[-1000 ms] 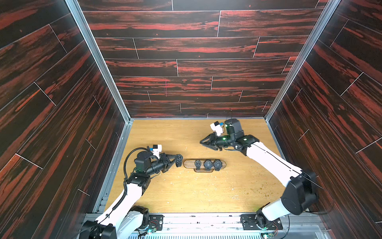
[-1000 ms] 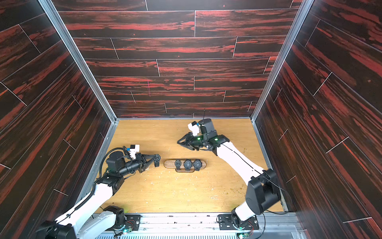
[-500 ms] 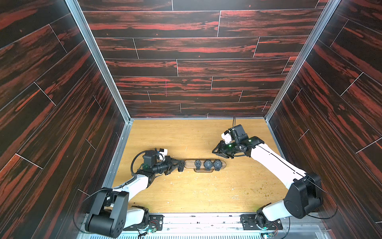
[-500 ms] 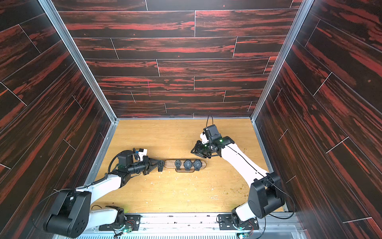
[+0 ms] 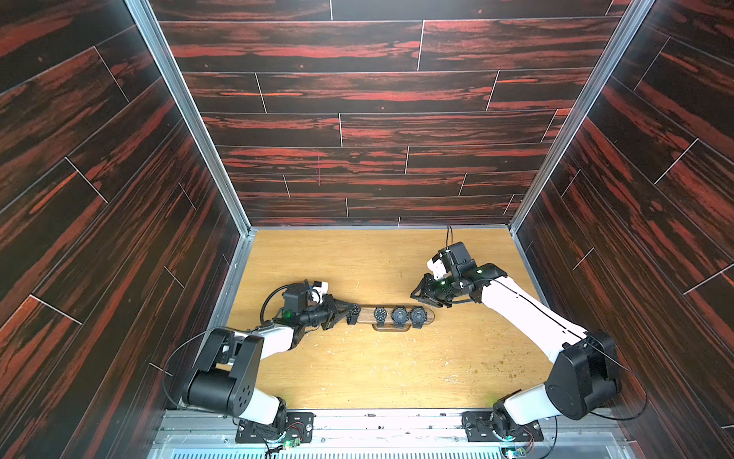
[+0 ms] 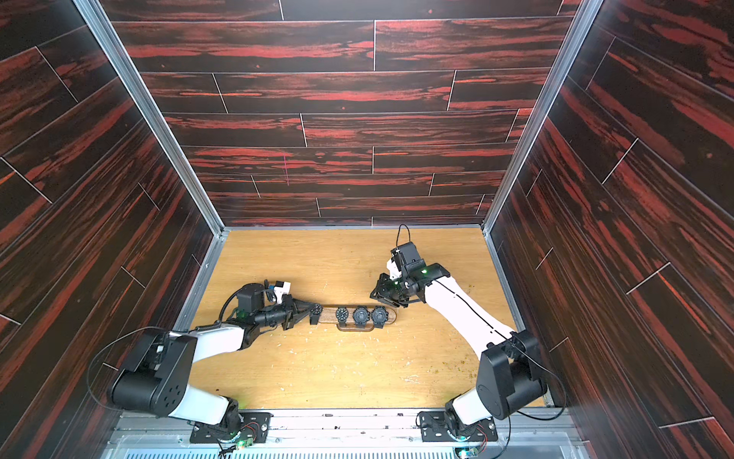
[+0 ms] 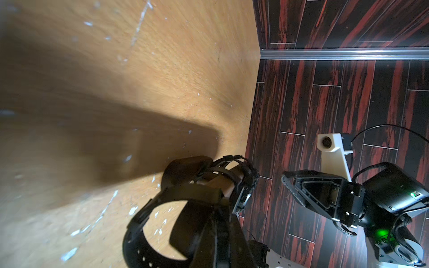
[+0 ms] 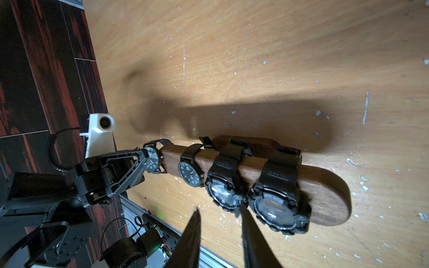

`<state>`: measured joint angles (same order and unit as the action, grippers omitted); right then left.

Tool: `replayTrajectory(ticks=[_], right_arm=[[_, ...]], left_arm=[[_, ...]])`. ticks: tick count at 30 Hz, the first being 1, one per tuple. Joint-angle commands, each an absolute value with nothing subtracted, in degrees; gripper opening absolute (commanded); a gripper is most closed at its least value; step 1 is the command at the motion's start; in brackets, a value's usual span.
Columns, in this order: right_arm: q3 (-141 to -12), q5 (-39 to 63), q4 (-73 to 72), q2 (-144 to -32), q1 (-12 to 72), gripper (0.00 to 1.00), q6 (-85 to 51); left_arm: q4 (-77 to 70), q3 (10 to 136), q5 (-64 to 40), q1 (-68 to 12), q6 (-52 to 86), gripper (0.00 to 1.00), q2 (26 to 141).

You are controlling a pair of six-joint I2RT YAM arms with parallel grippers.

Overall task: Place watch on stand
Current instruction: Place the watch on the stand.

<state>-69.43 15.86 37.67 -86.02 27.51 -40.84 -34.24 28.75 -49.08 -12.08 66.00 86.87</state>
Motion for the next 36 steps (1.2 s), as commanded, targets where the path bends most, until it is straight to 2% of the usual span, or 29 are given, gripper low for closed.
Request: replayTrajectory(ticks=[1,24,32,36], right_arm=[[-68.26,15.09,38.94,-84.49,27.16,0.32,-39.9],[-65.97,13.81,39.15,-82.97,27.07,0.32,-39.73],[-65.19,13.19,39.28,-81.92,26.94,0.32,-39.66],[-65.07,12.83,39.63,-81.58,26.91,0.32,-39.61]], left_arm=[[-37.83,30.66,-49.47,-13.3,66.19,0.0,87.36],[-39.88,26.58,-45.59,-18.02,66.89,0.01,86.69],[-40.8,27.49,-45.75,-18.7,67.85,0.25,87.29],[-39.86,27.69,-45.62,-18.88,67.79,0.5,86.78]])
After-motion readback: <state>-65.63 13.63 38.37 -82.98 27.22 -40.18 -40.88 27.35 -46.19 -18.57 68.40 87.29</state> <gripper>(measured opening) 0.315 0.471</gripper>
